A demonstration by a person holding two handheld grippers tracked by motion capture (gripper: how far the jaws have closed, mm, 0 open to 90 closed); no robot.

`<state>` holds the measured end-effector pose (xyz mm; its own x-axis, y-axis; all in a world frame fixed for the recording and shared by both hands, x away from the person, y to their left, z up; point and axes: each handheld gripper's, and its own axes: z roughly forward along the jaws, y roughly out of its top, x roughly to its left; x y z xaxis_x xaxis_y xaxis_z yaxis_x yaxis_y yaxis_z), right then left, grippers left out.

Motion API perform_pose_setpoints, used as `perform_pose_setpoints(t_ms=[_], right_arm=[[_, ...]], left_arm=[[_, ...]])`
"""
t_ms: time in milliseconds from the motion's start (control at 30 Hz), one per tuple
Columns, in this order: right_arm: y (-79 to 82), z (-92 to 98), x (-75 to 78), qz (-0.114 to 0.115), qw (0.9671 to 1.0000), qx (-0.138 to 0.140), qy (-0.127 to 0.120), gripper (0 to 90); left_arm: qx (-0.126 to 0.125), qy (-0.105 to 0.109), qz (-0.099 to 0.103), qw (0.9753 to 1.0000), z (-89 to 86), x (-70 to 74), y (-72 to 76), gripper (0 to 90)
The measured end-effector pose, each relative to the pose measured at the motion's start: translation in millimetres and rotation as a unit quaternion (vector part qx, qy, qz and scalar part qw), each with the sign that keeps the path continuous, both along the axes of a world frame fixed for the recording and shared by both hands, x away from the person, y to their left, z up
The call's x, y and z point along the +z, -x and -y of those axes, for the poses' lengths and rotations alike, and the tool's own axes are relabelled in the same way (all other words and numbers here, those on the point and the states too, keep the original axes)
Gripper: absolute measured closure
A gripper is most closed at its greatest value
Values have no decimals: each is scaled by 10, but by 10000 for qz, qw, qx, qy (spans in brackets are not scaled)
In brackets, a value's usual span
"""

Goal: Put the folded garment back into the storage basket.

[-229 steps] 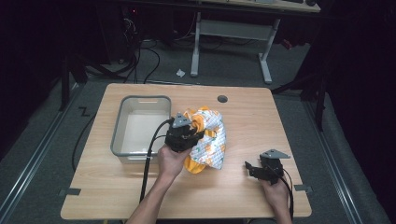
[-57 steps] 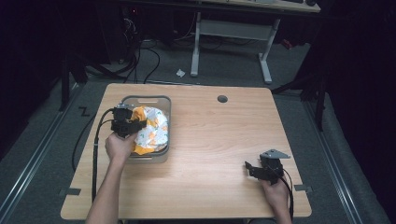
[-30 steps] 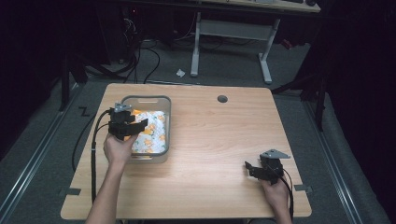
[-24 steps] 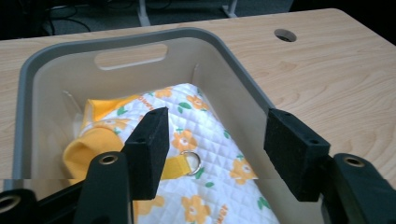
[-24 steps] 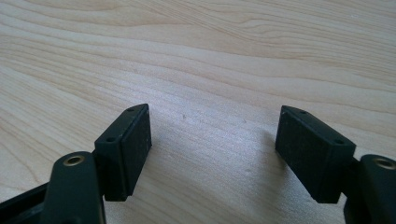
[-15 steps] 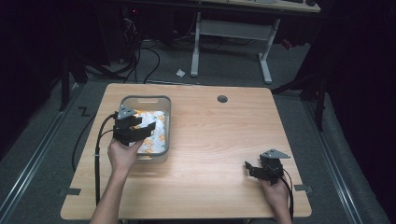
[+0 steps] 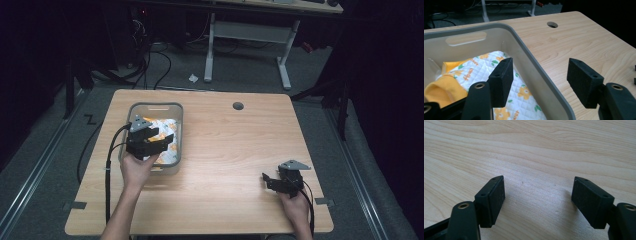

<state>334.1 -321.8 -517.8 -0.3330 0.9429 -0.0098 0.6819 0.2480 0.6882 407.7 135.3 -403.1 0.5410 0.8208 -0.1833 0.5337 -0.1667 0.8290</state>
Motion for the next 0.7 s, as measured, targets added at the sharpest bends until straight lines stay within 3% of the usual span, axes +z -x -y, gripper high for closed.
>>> perform_pose_setpoints(t_ms=[700], right_arm=[[0, 0, 0, 2, 10000, 4, 2, 270]], left_arm=[[-448, 62, -89, 9989, 227, -61, 172, 374]])
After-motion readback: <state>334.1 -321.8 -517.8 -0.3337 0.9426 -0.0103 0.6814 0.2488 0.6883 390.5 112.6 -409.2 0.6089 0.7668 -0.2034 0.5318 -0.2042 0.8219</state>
